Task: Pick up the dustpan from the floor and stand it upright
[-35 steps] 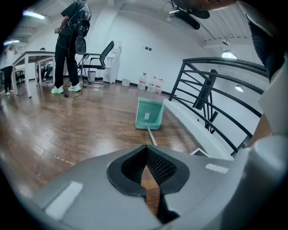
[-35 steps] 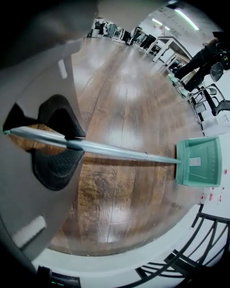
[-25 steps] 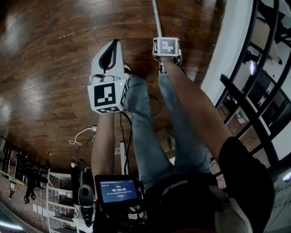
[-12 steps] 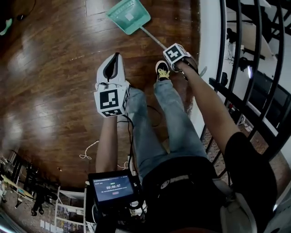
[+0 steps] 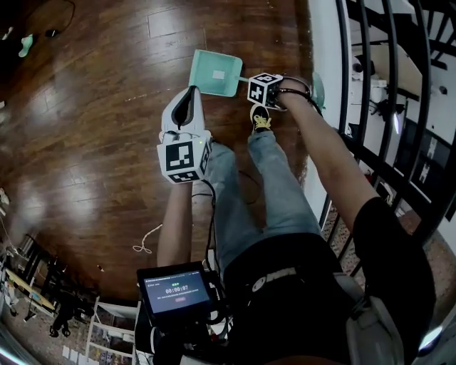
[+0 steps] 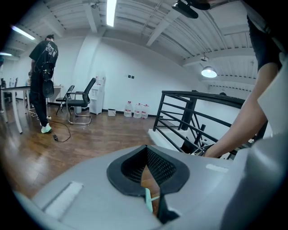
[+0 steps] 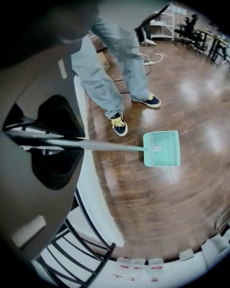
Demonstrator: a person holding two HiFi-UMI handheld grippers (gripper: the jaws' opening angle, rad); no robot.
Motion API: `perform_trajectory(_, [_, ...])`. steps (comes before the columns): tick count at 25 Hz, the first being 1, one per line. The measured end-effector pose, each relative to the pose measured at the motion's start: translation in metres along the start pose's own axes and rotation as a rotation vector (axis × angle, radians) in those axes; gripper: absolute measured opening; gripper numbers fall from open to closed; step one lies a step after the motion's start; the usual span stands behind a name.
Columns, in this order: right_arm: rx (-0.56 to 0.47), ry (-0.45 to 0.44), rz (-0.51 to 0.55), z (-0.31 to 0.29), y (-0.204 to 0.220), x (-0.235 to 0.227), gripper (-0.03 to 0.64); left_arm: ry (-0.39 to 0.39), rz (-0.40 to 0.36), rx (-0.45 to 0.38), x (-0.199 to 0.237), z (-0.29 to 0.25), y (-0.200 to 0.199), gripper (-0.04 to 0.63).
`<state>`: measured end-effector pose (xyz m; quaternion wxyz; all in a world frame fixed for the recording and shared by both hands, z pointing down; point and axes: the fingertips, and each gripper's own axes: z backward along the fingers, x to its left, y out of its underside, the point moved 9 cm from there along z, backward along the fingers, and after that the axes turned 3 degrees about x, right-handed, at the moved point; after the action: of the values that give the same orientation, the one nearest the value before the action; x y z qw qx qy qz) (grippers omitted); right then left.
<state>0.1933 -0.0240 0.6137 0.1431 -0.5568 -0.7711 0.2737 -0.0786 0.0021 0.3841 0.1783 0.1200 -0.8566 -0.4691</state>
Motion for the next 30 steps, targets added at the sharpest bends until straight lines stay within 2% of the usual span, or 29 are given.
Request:
perform_trajectory(2, [0.103, 0.085, 0.114, 0.031, 0.014, 0.005, 0.090, -0.005, 0.027, -0.018, -0.011, 0.021, -0.028, 0.019])
perform_trajectory(4, [0.230, 0.226, 0.259, 0.074, 0.015, 0.014, 0.091, -0.015, 0.047, -0.041, -0.008, 0.049, -0.058, 0.018])
perform_trajectory(7, [0.368, 0.463, 0.447, 0.088, -0.029, 0.027, 0.092, -0.052, 0.052, -0.072, 0.006, 0.063, -0.052, 0.020])
perform_trajectory(9, [0.369, 0.573, 0.499, 0.080, -0.057, 0.040, 0.076, -0.075, 0.051, -0.079, 0.016, 0.067, -0.035, 0.020])
perform_trajectory(10, [0.339, 0.608, 0.509, 0.083, -0.067, 0.048, 0.043, -0.088, 0.055, -0.081, 0.022, 0.074, -0.033, 0.020])
perform_trajectory(12, [0.234, 0.626, 0.519, 0.101, -0.082, 0.069, 0.084, -0.120, 0.073, -0.081, 0.036, 0.095, -0.036, 0.018])
perform_trajectory(14, [0.032, 0.575, 0.494, 0.120, -0.109, 0.092, 0.103, -0.149, 0.086, -0.082, 0.058, 0.110, -0.028, 0.020])
perform_trajectory(16, [-0.271, 0.483, 0.414, 0.143, -0.135, 0.116, 0.088, -0.163, 0.091, -0.084, 0.087, 0.118, -0.007, 0.018])
perform_trajectory(18, [-0.600, 0.390, 0.305, 0.183, -0.124, 0.142, 0.072, -0.164, 0.095, -0.084, 0.103, 0.131, 0.006, 0.019])
perform_trajectory(20, [-0.980, 0.281, 0.162, 0.245, -0.064, 0.157, 0.057, -0.161, 0.091, -0.096, 0.096, 0.148, -0.005, 0.018])
perform_trajectory(21, [-1.189, 0.215, 0.083, 0.280, -0.023, 0.157, 0.017, -0.155, 0.086, -0.112, 0.086, 0.154, -0.019, 0.018])
perform_trajectory(22, [-1.385, 0.141, 0.000, 0.312, 0.020, 0.154, 0.003, -0.144, 0.081, -0.132, 0.073, 0.157, -0.036, 0.018])
perform_trajectory(24, [-1.693, -0.028, -0.177, 0.358, 0.092, 0.142, 0.003, -0.110, 0.077, -0.174, 0.046, 0.159, -0.070, 0.020])
perform_trajectory(26, [-1.909, -0.189, -0.307, 0.378, 0.130, 0.128, 0.003, -0.088, 0.070, -0.198, 0.022, 0.159, -0.096, 0.018])
perform_trajectory(27, [-1.977, -0.232, -0.346, 0.380, 0.139, 0.123, 0.003, -0.076, 0.064, -0.200, 0.009, 0.156, -0.105, 0.018])
perform_trajectory(28, [-2.012, -0.233, -0.375, 0.378, 0.146, 0.117, 0.003, -0.059, 0.057, -0.197, -0.005, 0.150, -0.114, 0.019])
perform_trajectory(30, [-2.032, -0.146, -0.405, 0.376, 0.161, 0.105, 0.003, -0.003, 0.033, -0.196, -0.033, 0.131, -0.133, 0.020])
